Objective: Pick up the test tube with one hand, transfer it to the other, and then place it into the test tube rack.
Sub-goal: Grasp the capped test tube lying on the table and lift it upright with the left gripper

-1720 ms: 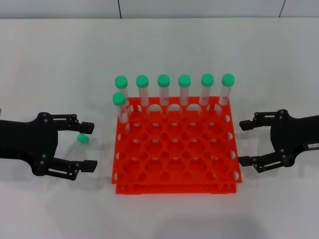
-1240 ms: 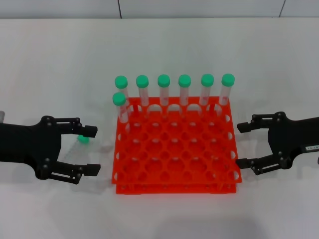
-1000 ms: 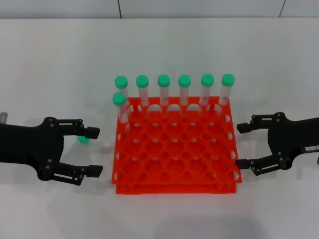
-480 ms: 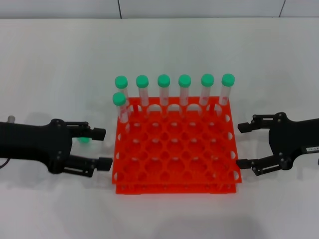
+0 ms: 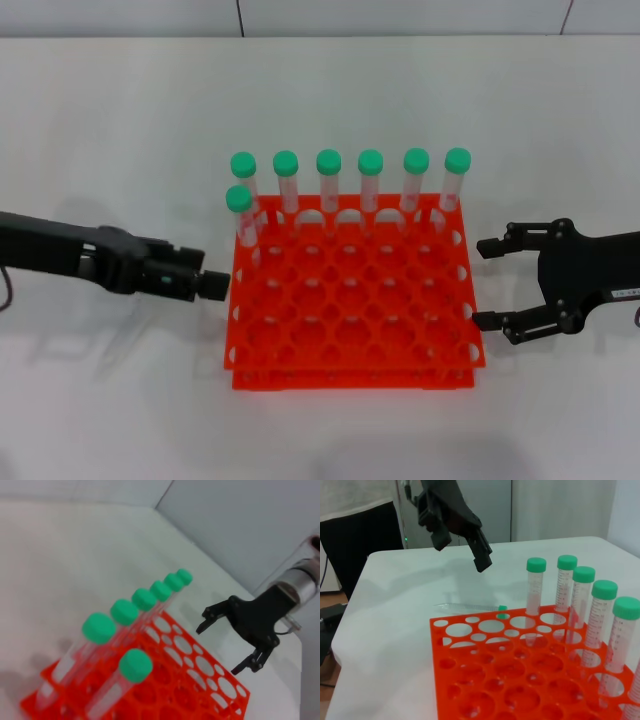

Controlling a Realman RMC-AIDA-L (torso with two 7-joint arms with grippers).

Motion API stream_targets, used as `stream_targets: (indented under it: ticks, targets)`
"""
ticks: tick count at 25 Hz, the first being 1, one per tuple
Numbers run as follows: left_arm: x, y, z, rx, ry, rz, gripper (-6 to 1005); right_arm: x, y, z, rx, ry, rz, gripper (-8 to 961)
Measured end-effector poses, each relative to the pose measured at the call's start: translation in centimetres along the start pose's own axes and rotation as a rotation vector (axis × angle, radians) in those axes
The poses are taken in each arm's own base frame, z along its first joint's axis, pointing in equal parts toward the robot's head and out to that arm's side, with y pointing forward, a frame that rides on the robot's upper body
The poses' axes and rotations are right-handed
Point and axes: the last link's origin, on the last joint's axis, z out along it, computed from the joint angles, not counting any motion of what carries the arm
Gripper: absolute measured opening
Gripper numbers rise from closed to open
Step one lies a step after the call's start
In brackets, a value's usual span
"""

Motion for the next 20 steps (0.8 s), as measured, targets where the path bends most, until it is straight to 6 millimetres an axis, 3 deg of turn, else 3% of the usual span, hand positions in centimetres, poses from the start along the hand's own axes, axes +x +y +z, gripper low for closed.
stream_targets:
  ticks: [9, 14, 20]
  targets:
    - [2.5, -0.1, -0.8, 0.102, -0.19, -0.279, 856, 0.0, 0.0, -0.1, 0.004, 0.0, -0.013, 854]
    - [3.5, -0.2, 0.0, 0.218, -0.388, -0.303, 856, 0.0, 0.0, 0.0, 0.006, -0.005, -0.021, 854]
    - [4.4, -0.7, -0.2, 0.348, -0.498, -0.322, 855, -0.2, 0.0, 0.1, 0.008, -0.02, -0.028, 855]
